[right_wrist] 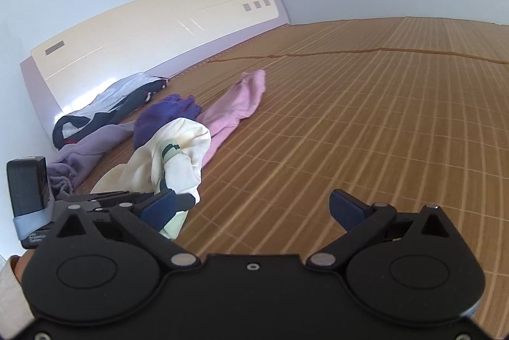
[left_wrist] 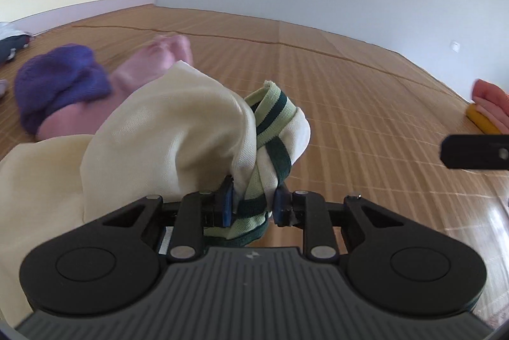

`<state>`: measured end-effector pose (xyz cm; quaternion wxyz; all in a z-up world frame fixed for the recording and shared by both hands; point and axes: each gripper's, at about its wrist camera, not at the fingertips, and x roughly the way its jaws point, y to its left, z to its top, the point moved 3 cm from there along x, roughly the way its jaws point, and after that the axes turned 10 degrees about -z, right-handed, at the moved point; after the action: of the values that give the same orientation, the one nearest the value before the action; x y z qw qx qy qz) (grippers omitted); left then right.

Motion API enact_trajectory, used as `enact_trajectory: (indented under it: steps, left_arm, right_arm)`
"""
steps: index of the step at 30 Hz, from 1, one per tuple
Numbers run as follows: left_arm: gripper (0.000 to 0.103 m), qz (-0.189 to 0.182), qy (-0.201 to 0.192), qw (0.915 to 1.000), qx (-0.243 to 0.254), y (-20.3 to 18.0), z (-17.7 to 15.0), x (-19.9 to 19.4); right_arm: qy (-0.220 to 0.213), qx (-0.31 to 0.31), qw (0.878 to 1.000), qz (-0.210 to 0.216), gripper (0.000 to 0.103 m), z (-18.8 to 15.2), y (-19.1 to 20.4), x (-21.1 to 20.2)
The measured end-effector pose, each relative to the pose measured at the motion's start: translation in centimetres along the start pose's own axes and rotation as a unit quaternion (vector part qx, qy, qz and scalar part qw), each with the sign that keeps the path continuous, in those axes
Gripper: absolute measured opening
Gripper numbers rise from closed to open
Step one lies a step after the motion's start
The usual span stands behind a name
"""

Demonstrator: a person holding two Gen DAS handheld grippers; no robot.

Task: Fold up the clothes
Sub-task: 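Grasp the cream-and-green jacket in the pile with the left gripper, then carry the jacket to open bed with the left gripper while the right gripper grasps its cream body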

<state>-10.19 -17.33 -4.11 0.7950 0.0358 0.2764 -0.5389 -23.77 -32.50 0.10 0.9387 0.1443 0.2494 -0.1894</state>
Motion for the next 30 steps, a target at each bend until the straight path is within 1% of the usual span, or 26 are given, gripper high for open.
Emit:
enact_trajectory:
  steps: [3, 6, 7, 11, 15, 17, 19, 21, 22, 23, 24, 26, 27, 28, 30]
  left_arm:
    - [0.028, -0.067, 0.020, 0.9968, 0.038, -5.4, -0.7, 1.9]
    - [0.028, -0.142, 0.037, 0.9871, 0.063, -11.3, -1.2, 3.8]
    - [0.028, -0.160, 0.041, 0.9837, 0.071, -13.2, -1.4, 4.3]
    - [0.028, -0.220, 0.060, 0.9668, 0.116, -21.2, -2.6, 6.1]
    - [0.028, -0.273, 0.077, 0.9448, 0.163, -29.0, -4.9, 7.0]
    - [0.028, -0.289, 0.081, 0.9363, 0.183, -31.8, -6.1, 7.2]
    - [0.031, -0.294, 0.086, 0.9313, 0.197, -33.7, -7.5, 7.0]
    - [0.035, -0.290, 0.086, 0.9297, 0.210, -34.5, -8.7, 6.5]
    - [0.039, -0.286, 0.087, 0.9281, 0.221, -34.7, -9.2, 6.2]
    - [0.041, -0.285, 0.089, 0.9259, 0.232, -34.9, -9.6, 5.8]
    - [0.045, -0.285, 0.091, 0.9240, 0.239, -35.0, -9.8, 5.4]
    - [0.053, -0.284, 0.093, 0.9201, 0.253, -35.1, -10.2, 4.5]
    - [0.062, -0.285, 0.092, 0.9182, 0.259, -35.1, -10.4, 3.7]
    - [0.065, -0.287, 0.090, 0.9161, 0.265, -35.0, -10.6, 3.0]
    - [0.065, -0.290, 0.092, 0.9110, 0.279, -34.8, -10.7, 2.6]
  right_arm:
    - [-0.004, 0.004, 0.999, -0.049, 0.102, -0.8, -4.5, -2.2]
    - [-0.002, 0.010, 0.996, -0.092, 0.102, -1.5, -8.8, -4.4]
    - [-0.001, 0.009, 0.994, -0.108, 0.102, -1.7, -10.1, -5.2]
    - [-0.004, -0.006, 0.987, -0.163, 0.102, -3.0, -14.8, -8.5]
    - [-0.008, 0.007, 0.981, -0.195, 0.102, -4.3, -19.3, -11.6]
    - [-0.022, 0.018, 0.979, -0.202, 0.102, -5.1, -21.8, -13.0]
    - [-0.058, 0.034, 0.980, -0.188, 0.102, -6.4, -23.5, -14.8]
    - [-0.102, 0.071, 0.978, -0.165, 0.102, -8.0, -25.5, -16.3]
    - [-0.090, 0.099, 0.979, -0.153, 0.102, -8.5, -26.4, -16.2]
    - [-0.065, 0.121, 0.981, -0.138, 0.101, -8.6, -27.1, -16.0]
    - [-0.056, 0.130, 0.982, -0.123, 0.098, -8.8, -27.4, -15.9]
    - [-0.061, 0.125, 0.986, -0.093, 0.098, -9.0, -27.0, -16.4]
    - [-0.061, 0.125, 0.988, -0.069, 0.097, -9.0, -27.1, -17.2]
    - [-0.064, 0.127, 0.989, -0.044, 0.095, -8.8, -26.6, -17.3]
    - [-0.070, 0.123, 0.990, 0.005, 0.094, -8.6, -25.4, -17.4]
